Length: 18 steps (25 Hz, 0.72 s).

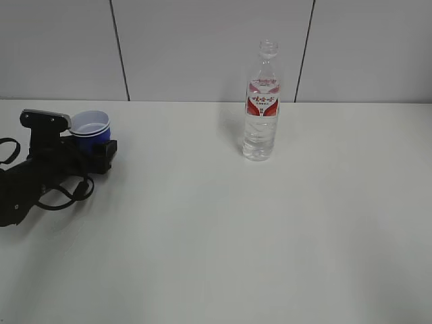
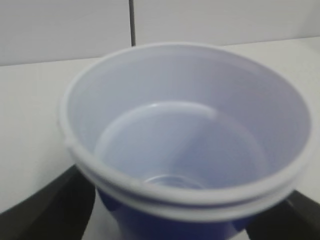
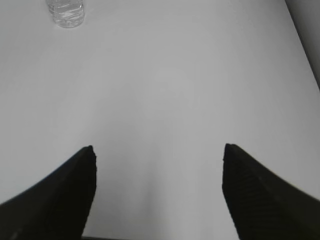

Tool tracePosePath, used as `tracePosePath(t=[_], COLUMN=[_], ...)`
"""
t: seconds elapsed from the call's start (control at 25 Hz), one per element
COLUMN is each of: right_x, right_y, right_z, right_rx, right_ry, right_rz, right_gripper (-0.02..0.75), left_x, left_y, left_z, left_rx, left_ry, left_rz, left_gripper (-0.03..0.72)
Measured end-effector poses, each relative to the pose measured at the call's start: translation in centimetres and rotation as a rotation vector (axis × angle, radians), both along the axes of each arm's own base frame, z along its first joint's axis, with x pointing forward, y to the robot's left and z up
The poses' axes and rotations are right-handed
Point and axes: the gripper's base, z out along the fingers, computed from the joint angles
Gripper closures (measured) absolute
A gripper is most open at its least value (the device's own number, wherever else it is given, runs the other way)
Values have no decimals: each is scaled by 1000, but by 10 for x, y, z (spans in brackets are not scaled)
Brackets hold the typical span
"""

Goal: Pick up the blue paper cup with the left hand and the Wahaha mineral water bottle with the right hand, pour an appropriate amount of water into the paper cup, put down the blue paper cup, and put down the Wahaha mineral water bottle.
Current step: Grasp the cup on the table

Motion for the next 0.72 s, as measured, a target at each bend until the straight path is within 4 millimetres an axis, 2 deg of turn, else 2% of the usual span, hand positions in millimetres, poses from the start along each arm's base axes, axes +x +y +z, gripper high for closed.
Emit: tracePosePath(t=[0.52, 0.72], right_x=[0, 0], right_y=[0, 0], right_z=[0, 0], right_rx=[0, 0], right_ry=[0, 0], right_rz=[0, 0], right_gripper=[150, 150], left_x=[2, 2], left_y=[-1, -1], left_z=[7, 9], left_rx=[-31, -37], left_ry=[-81, -101], left_rz=[-3, -4], left_gripper=[17, 88])
